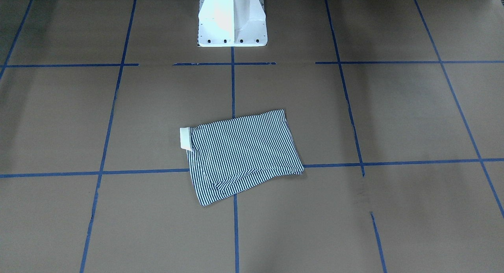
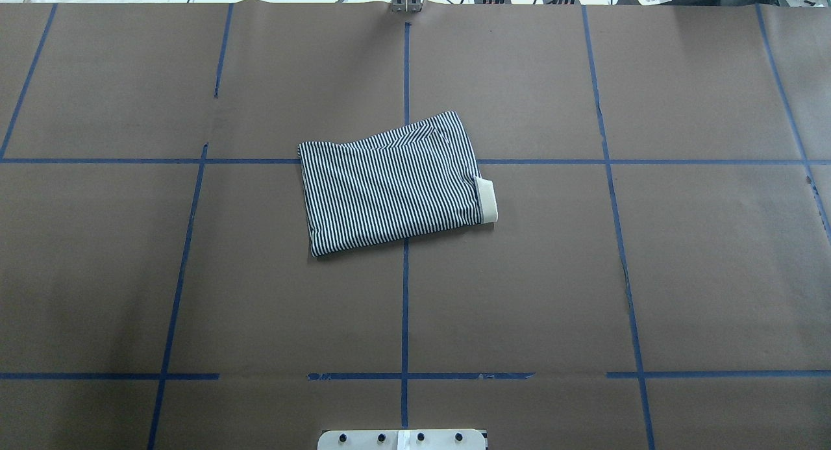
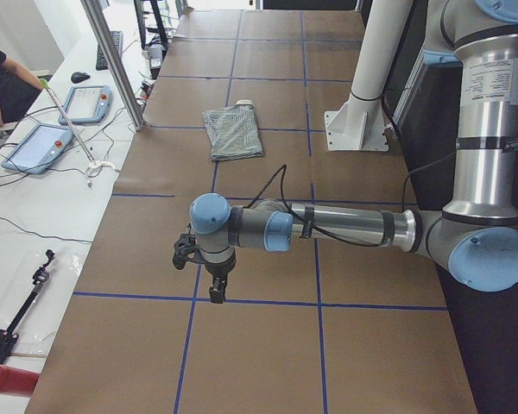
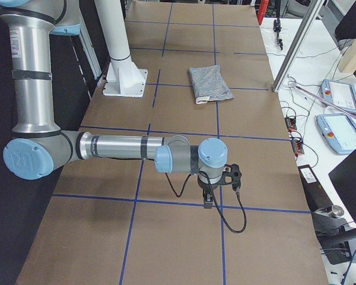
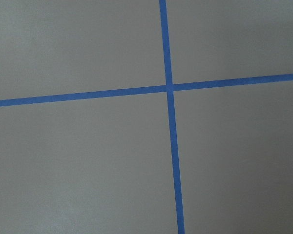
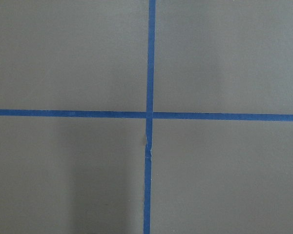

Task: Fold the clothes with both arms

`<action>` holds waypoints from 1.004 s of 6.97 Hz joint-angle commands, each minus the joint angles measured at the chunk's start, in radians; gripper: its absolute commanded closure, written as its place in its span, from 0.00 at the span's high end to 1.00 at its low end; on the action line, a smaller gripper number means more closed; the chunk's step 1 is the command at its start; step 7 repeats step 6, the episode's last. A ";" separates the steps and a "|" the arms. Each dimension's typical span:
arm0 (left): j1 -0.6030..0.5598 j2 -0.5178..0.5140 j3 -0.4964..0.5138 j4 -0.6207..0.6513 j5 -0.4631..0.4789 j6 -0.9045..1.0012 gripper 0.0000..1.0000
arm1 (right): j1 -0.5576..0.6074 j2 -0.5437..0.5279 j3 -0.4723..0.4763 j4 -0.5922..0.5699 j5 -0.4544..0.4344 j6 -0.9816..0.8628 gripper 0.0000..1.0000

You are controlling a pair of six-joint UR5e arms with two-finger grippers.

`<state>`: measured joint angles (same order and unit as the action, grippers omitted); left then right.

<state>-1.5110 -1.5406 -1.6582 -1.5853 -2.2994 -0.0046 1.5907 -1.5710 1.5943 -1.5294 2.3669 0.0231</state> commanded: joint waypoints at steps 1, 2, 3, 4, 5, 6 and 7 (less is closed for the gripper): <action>0.000 -0.001 0.000 -0.001 0.000 0.000 1.00 | 0.000 -0.001 -0.001 0.000 0.000 0.000 1.00; 0.000 -0.001 0.000 -0.001 0.000 0.000 1.00 | 0.000 0.002 -0.001 0.002 0.000 0.000 1.00; -0.002 -0.001 -0.002 -0.001 0.000 0.006 1.00 | 0.000 0.002 0.002 0.000 0.000 0.000 1.00; -0.003 0.000 -0.008 -0.001 0.000 0.009 1.00 | 0.000 0.002 0.004 0.002 0.000 0.000 1.00; -0.006 -0.001 -0.011 -0.001 0.002 0.011 1.00 | 0.000 0.003 0.004 0.002 0.000 0.000 1.00; -0.006 0.000 -0.012 0.001 0.002 0.011 1.00 | 0.000 0.003 0.004 0.002 0.000 0.000 1.00; -0.006 0.000 -0.012 0.001 0.002 0.011 1.00 | 0.000 0.003 0.004 0.002 0.000 0.000 1.00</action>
